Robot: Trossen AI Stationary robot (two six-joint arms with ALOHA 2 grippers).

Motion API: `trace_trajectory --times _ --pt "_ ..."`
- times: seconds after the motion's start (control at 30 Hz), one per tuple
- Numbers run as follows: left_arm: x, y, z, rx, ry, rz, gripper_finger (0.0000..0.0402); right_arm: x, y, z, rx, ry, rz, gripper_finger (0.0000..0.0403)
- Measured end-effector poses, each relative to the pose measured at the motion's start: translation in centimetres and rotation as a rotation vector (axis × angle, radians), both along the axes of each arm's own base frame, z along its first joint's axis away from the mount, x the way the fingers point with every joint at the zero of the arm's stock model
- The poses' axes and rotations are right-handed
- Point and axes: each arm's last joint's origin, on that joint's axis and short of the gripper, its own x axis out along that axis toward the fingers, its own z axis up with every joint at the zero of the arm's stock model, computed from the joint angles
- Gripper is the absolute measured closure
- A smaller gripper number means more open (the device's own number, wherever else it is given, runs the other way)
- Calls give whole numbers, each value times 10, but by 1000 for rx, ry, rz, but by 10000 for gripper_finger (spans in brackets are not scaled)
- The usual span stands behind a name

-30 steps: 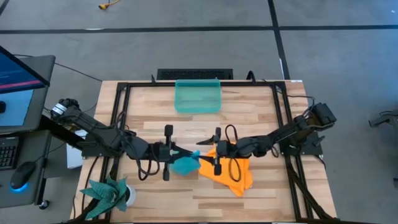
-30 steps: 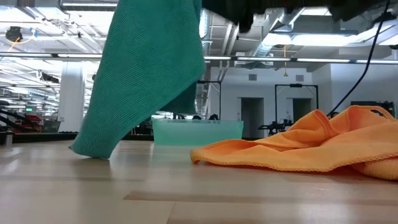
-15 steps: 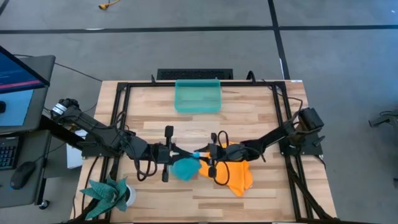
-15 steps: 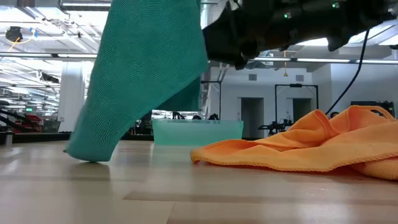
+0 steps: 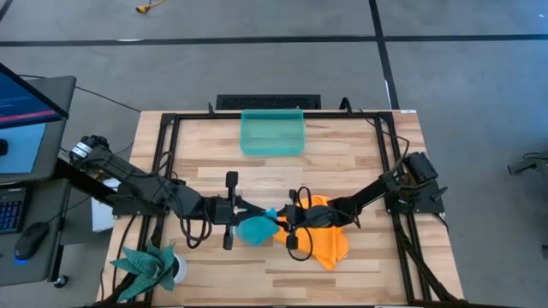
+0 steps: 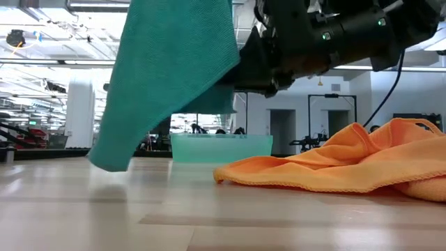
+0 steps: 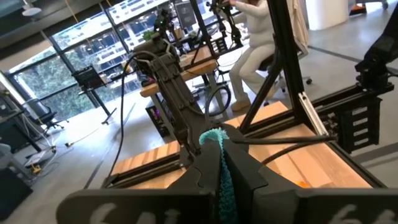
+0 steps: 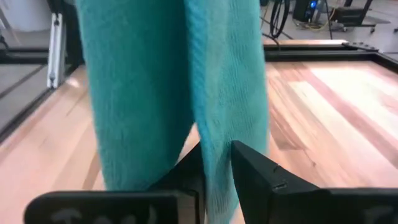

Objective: Roll microfiber towels into tight, uniform cylinder then place into a basket
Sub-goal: Fold the blue microfiber cloth

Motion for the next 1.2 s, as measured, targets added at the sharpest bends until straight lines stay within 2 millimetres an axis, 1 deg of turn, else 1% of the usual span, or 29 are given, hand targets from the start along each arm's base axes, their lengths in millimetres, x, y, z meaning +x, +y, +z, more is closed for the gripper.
trace_trajectory --times 0.1,0.17,0.33,0.37,0.5,0.63,0.73,0.83,0.9,1.03,1.2 --pt "0 0 2 0 -6 1 401 -2 2 -5 3 28 1 317" --pt "0 0 2 1 -6 1 401 -2 4 -5 0 26 5 331" --pt "0 0 0 13 19 6 401 -7 10 -6 -34 51 -20 389" --pt "-1 1 -2 20 33 15 401 -7 12 -5 -36 54 -17 393" --pt "-3 4 -6 45 82 113 401 -8 13 -2 -59 92 -25 386" --pt "-11 10 -9 31 152 151 401 -4 12 14 -94 156 -46 396" --pt "-21 15 -7 7 193 164 401 1 9 35 -122 195 -80 393" --pt "-40 22 0 -20 215 176 401 5 4 57 -163 261 -107 390" --pt "-52 28 7 -53 206 180 401 4 -1 68 -188 319 -117 393" --pt "-78 39 17 -112 217 164 401 7 -9 93 -230 375 -126 398" --pt "-108 54 17 -232 289 174 401 13 -16 126 -283 414 -123 392"
